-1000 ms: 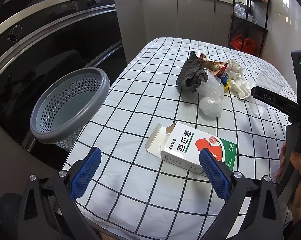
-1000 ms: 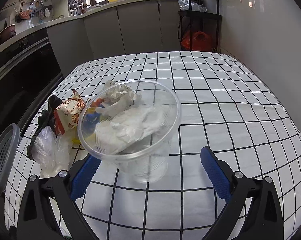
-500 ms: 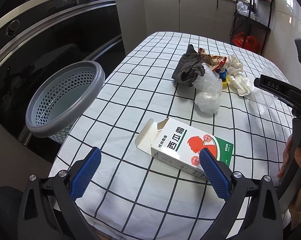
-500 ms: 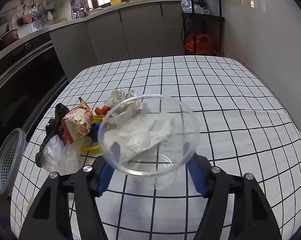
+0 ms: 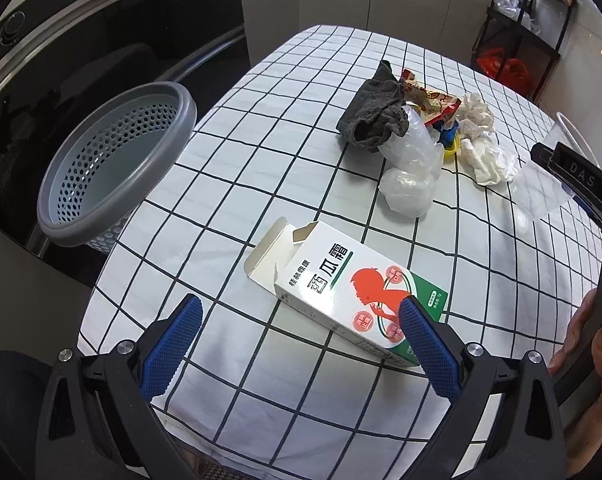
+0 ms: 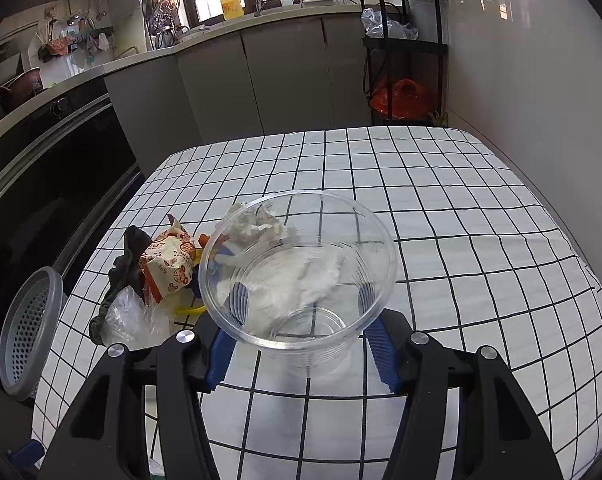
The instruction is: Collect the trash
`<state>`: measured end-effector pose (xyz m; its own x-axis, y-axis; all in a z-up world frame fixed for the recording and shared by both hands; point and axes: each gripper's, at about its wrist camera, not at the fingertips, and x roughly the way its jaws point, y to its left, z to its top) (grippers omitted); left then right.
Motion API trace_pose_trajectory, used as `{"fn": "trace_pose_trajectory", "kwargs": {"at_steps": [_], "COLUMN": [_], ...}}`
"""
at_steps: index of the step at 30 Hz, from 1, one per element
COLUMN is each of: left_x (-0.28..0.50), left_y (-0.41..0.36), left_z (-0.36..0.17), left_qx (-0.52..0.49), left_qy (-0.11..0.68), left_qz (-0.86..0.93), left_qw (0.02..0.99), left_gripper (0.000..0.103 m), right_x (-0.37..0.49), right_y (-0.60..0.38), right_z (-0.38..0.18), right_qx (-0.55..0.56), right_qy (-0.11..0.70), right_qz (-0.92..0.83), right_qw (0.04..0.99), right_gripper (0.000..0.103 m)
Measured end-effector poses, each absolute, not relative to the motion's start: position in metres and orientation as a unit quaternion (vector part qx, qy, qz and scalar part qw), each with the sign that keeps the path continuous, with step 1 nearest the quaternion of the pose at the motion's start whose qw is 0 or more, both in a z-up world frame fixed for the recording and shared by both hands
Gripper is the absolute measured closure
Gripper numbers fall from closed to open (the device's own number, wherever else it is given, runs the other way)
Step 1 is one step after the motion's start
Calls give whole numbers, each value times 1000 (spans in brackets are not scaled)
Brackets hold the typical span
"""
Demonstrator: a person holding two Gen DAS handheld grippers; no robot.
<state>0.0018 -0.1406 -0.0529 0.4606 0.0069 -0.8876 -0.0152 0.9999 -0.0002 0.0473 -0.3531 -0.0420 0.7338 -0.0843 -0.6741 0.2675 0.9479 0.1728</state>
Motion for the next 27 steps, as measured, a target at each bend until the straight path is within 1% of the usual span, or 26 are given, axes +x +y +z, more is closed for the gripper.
{"fn": "trace_pose_trajectory", "kwargs": {"at_steps": [4, 8, 11, 20, 27], "left_x": [16, 28, 32, 44, 52], "left_y": [-133, -128, -129, -134, -146], "left_z": [-54, -67, -76, -89, -92], "left_qx": [-54, -117, -139, -181, -174], "left_qy": [554, 595, 610, 629, 628], "left_qz": [20, 33, 40, 56, 73], "left_qw": [830, 795, 779, 754, 755], "left_gripper": [6, 6, 6, 6, 5], "right_x": [45, 41, 38, 35, 35], "right_y": [-355, -358, -359, -360, -362], "right_z": [-33, -25, -21, -15, -13], "right_qx": [137, 148, 156, 164, 172], "right_qy": [344, 334, 328, 321, 316], "right_qz": [-91, -84, -79, -71, -66], "right_qw": [925, 927, 928, 930, 931], "right_gripper": [47, 47, 47, 47, 47]}}
